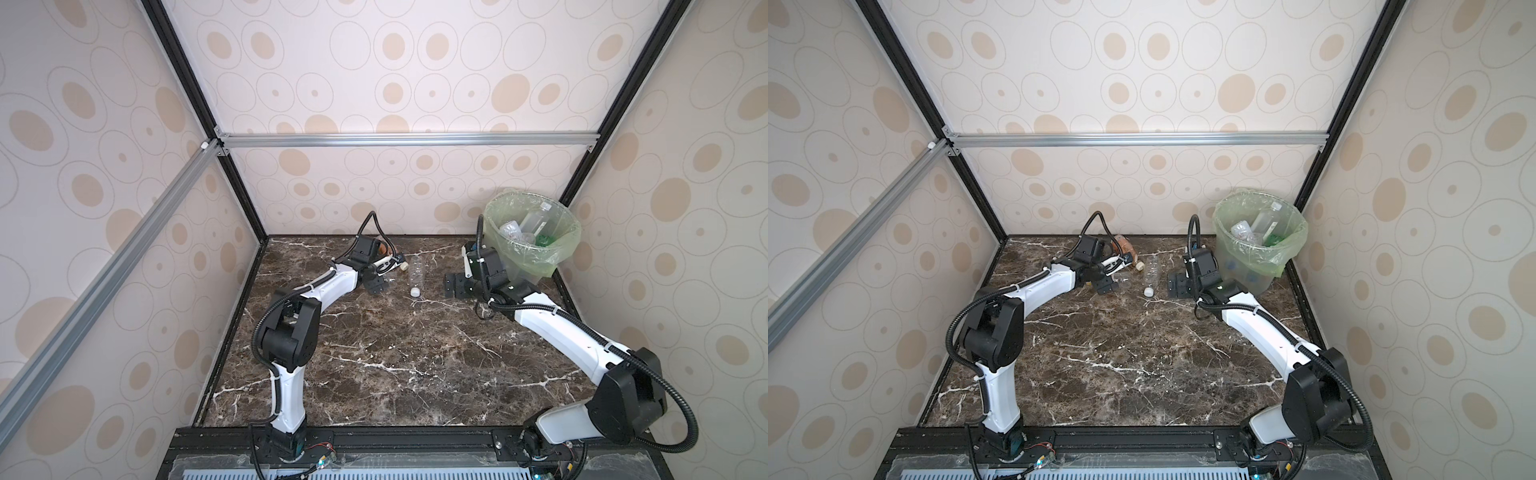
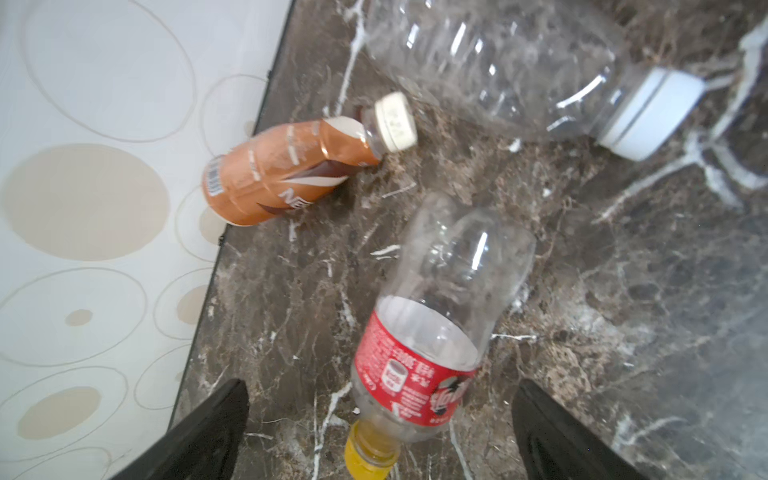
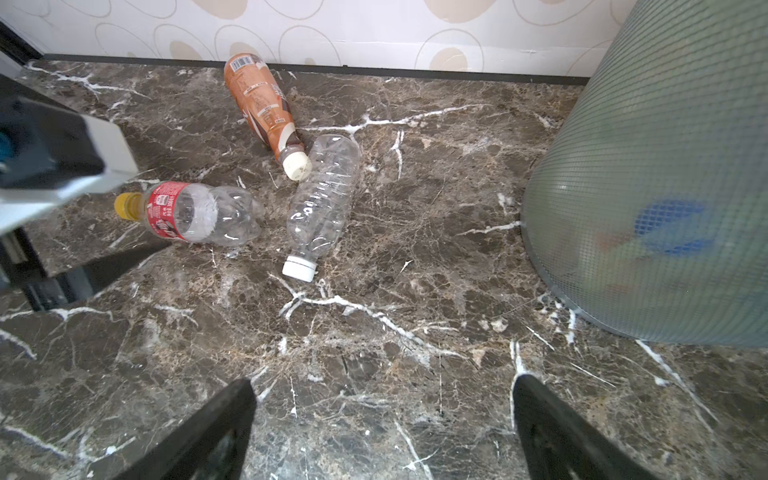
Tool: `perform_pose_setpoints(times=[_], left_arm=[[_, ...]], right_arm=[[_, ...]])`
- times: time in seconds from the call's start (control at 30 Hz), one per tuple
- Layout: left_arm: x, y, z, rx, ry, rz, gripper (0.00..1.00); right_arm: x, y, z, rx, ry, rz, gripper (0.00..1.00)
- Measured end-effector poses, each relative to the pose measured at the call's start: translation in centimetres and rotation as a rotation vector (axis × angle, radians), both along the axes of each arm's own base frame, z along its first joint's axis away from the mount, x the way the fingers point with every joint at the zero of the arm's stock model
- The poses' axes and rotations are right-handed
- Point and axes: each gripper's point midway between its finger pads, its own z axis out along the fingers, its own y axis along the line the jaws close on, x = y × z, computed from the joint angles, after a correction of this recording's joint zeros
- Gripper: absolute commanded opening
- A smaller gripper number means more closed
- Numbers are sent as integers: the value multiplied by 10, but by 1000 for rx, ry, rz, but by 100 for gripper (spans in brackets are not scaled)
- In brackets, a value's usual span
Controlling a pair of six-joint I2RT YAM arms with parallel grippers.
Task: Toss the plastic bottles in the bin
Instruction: 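Lower the left gripper onto the red-labelled yellow-capped bottle, then close the left gripper on the red-labelled bottle's body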
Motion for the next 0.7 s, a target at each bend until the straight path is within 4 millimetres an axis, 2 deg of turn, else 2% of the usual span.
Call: perform_pose_setpoints(times=[0.17,0.43,0.6,0.7], left_arm=[[-5,1,-13,31,35,-17,99],[3,0,-39,73,72,-16,99],[6,1,-58,97,102,-9,97],[10,1,-56,96,93,-6,96]], right_arm=[[-4,21,8,78,34,91,100],[-8,55,22,213,33,244,100],[-8,67,16,249,55,292,100],[-7,68,10,253,71,296,100]])
